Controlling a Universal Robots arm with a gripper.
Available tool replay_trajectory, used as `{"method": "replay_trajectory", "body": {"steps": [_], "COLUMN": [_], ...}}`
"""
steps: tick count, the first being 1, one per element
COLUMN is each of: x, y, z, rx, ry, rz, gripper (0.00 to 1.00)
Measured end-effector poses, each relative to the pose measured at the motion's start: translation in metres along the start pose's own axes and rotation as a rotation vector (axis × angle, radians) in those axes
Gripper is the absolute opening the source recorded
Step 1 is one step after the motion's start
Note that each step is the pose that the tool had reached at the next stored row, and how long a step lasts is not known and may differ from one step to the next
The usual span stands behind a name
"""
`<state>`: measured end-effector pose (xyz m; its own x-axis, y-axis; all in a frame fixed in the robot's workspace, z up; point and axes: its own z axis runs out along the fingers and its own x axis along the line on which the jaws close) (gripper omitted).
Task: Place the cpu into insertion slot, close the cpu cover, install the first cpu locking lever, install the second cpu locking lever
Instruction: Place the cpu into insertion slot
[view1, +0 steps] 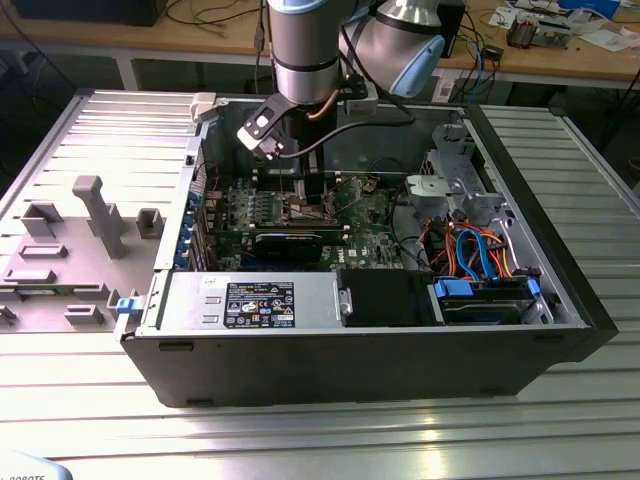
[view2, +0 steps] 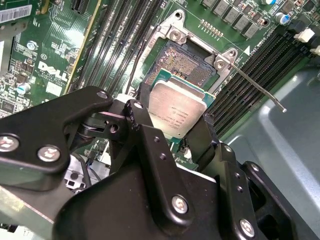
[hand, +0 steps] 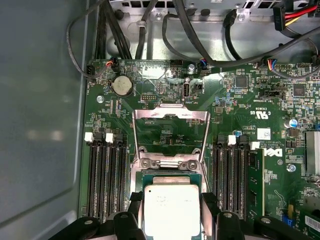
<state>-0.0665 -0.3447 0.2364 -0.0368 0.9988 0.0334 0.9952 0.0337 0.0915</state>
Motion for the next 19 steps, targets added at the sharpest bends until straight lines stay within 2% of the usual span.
{"method": "replay_trajectory", "body": {"steps": [10,13,19], "x": [0.0,0.0002,0.0004], "y": [-0.0002,-0.0033,-0.0043], "z": [0.0006,0.0028,0.0096], "rx": [-0.0001,-0.0001,-0.0005], "ry": [0.0001,0.0001,-0.0014], "rz": [0.0,0.0,0.016], "gripper": [0.54,0.54,0.54]}}
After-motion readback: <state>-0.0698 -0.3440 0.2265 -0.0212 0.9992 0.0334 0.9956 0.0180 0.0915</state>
